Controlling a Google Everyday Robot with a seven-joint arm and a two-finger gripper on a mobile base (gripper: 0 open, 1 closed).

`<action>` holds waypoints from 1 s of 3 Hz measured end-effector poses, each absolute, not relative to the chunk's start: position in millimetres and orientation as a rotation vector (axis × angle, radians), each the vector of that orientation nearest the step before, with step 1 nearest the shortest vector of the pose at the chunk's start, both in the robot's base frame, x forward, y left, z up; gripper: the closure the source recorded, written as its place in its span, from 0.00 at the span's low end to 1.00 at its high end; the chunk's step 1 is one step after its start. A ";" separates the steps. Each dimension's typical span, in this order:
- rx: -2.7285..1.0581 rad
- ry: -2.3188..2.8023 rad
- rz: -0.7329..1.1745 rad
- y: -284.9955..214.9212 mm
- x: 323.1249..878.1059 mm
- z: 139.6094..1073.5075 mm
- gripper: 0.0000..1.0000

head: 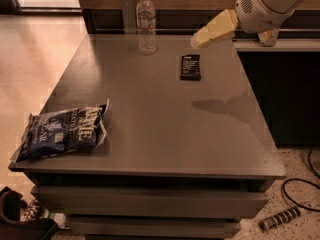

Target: Move rxbar chocolate near blue chip bag

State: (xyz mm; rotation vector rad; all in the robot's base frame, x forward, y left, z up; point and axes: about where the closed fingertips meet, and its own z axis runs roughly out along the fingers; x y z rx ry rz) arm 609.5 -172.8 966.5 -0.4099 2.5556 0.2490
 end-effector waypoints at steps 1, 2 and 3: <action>-0.343 2.565 0.276 -170.7 609.9 966.7 0.00; -0.343 2.565 0.276 -170.7 609.9 966.7 0.00; -0.308 2.608 0.212 -159.2 623.1 956.3 0.00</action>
Offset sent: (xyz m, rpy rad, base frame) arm 0.0004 0.0020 0.0002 0.0309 0.0114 -0.0423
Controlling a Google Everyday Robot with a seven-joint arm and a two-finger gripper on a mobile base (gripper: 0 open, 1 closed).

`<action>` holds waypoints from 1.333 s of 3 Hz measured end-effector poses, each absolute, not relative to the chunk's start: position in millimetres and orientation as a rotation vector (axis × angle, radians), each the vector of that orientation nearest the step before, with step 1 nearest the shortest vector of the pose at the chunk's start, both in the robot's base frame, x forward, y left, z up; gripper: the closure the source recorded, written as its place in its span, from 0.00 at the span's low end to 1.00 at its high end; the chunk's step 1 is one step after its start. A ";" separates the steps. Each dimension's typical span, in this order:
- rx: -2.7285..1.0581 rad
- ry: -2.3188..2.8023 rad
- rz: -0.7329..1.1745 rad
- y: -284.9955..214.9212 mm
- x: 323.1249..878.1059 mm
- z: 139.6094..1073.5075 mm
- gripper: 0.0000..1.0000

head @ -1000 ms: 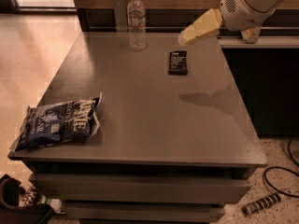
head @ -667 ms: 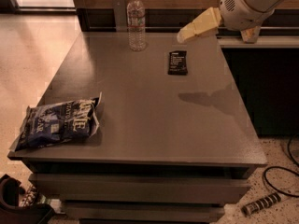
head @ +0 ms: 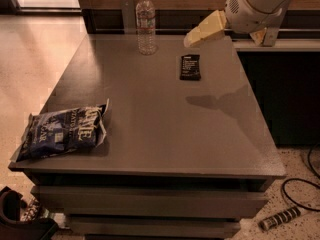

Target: Move rxbar chocolate near blue chip bag

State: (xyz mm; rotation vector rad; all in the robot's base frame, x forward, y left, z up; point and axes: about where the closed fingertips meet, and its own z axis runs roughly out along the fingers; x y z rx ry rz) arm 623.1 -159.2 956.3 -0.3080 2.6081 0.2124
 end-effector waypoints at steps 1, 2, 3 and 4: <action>-0.237 2.693 0.054 -124.8 661.2 930.7 0.00; -0.174 2.754 -0.042 -103.1 690.3 911.8 0.00; -0.095 2.816 -0.082 -97.8 706.4 894.5 0.00; -0.010 2.875 -0.088 -103.1 715.1 878.6 0.00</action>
Offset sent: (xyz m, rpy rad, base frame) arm 0.1059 0.0816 -0.0661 -0.2338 0.1856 -0.2184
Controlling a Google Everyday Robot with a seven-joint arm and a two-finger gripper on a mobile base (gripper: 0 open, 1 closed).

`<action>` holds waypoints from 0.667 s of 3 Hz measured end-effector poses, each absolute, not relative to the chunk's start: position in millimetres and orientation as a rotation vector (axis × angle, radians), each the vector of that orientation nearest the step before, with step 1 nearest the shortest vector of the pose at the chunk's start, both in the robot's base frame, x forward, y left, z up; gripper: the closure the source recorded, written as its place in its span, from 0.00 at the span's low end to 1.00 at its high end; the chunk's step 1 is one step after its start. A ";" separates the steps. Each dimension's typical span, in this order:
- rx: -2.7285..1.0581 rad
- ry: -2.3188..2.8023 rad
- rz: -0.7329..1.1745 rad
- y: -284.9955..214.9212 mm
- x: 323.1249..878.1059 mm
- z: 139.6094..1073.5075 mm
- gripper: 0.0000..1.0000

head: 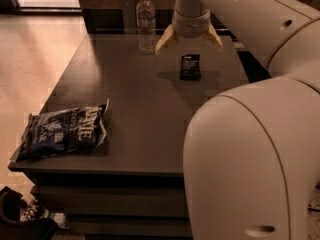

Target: Move rxbar chocolate near blue chip bag

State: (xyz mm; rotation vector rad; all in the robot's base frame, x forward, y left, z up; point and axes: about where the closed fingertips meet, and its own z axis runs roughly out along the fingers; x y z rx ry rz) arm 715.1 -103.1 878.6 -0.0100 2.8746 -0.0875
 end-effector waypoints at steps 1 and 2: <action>0.064 2.916 -0.076 -112.0 719.5 866.3 0.00; 0.096 2.948 -0.015 -113.4 722.8 851.7 0.00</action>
Offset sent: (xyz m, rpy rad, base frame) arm 0.0105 -0.0108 -0.0417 0.1445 0.1311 -0.0801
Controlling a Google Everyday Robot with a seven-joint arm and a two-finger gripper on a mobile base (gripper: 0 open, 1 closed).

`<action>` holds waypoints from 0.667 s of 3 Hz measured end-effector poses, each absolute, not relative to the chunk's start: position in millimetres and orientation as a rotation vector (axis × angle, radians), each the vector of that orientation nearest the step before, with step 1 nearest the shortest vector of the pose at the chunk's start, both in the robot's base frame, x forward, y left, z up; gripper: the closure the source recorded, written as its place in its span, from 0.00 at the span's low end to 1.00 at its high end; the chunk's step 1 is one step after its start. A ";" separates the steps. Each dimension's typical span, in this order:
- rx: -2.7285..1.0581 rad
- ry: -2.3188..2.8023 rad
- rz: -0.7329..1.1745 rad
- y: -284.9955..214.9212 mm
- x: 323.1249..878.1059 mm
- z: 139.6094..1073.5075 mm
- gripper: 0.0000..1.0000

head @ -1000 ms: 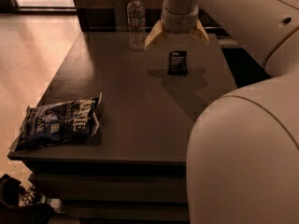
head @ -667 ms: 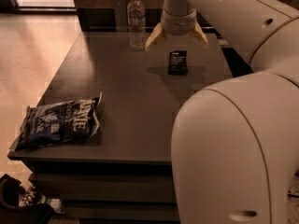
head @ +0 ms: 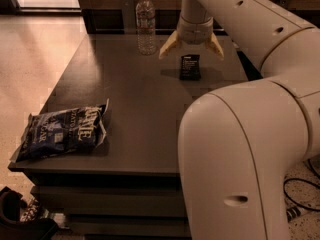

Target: Move rxbar chocolate near blue chip bag

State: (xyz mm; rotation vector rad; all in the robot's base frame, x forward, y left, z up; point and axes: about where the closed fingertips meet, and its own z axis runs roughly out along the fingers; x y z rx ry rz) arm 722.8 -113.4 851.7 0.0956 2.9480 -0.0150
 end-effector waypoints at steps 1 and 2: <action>0.087 2.978 0.073 -105.8 726.8 833.8 0.00; 0.088 3.003 0.124 -101.5 728.4 818.4 0.00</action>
Offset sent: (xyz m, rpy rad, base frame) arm 0.0047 0.0139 -0.0434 0.1289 0.0886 0.0170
